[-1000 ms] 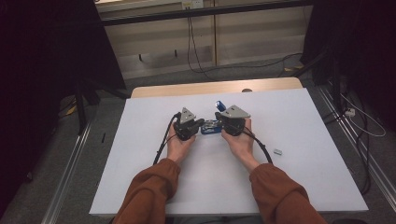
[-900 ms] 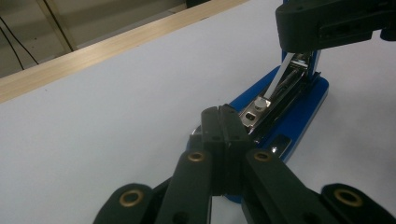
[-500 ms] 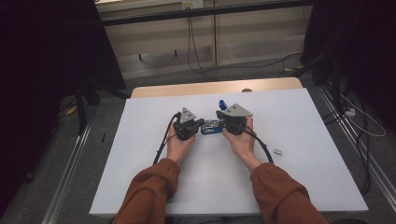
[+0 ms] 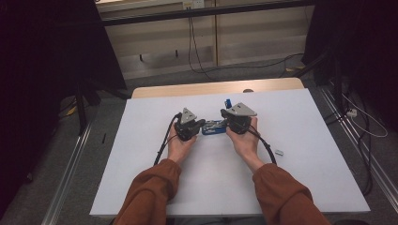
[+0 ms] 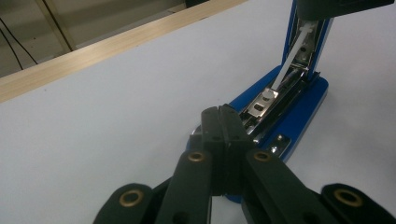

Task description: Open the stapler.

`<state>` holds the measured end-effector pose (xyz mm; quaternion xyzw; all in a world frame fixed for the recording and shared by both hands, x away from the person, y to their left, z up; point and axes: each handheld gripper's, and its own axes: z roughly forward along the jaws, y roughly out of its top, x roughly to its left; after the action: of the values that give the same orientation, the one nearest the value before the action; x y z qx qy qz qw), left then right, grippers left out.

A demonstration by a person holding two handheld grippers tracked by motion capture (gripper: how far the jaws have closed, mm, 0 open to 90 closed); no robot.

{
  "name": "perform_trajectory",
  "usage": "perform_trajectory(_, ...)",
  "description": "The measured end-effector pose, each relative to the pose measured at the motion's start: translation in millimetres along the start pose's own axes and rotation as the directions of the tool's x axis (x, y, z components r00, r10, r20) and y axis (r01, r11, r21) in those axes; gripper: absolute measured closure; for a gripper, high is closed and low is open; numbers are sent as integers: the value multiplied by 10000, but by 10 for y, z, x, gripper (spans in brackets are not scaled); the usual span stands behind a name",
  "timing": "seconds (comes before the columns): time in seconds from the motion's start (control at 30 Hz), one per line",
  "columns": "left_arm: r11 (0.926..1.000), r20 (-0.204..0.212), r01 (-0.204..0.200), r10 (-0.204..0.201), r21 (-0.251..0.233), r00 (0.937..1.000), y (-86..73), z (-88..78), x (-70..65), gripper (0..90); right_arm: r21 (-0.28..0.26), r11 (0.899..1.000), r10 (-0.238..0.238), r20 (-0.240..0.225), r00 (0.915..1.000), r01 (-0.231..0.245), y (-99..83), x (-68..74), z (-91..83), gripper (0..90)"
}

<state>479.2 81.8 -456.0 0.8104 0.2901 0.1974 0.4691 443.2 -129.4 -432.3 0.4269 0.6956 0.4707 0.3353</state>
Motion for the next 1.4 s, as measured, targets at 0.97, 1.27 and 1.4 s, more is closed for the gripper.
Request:
perform_trajectory(0.97, 10000, 21, 54, -54, 2, 10000, -1, 0, -3, 900, -202, 9983, 554, 488, 9973, -545, 16, -236, -145, 900)
perform_trajectory(1.27, 10000, 51, 88, -87, -26, 9999, -3, 1, 4, 900, -84, 9957, 922, 1002, 9907, -918, -91, -490, -201, 900)
perform_trajectory(1.4, 9999, 52, 119, -119, 4, 9999, 1, 2, 0, 900, -44, 9961, 881, 1078, 9903, -882, -123, -564, -208, 900)
